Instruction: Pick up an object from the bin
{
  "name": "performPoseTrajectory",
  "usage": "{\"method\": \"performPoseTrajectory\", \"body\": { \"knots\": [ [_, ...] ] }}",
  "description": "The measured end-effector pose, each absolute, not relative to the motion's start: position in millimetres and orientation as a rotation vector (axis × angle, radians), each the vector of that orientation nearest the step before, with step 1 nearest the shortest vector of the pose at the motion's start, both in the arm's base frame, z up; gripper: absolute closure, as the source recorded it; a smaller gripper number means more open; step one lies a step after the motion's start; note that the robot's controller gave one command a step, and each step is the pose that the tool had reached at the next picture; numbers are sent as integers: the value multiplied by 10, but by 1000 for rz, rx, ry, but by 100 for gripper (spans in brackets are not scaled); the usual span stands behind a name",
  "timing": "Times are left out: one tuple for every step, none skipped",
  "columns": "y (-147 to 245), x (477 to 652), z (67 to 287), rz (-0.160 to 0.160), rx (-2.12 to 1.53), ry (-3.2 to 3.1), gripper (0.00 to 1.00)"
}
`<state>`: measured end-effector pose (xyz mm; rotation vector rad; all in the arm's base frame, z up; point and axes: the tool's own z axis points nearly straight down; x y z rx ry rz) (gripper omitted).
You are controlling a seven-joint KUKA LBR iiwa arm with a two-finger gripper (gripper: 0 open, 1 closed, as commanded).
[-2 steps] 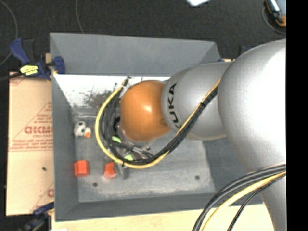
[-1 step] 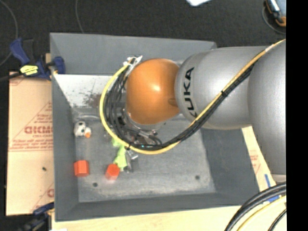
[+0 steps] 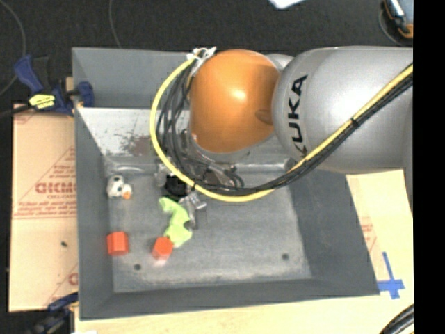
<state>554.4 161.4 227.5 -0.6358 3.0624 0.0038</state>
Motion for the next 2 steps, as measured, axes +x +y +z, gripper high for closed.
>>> {"method": "performPoseTrajectory", "body": {
  "knots": [
    [1676, 5408, 2232, 4, -662, 3065, 0],
    [1345, 5216, 1646, 0, -1081, 2931, 0]
  ]
}}
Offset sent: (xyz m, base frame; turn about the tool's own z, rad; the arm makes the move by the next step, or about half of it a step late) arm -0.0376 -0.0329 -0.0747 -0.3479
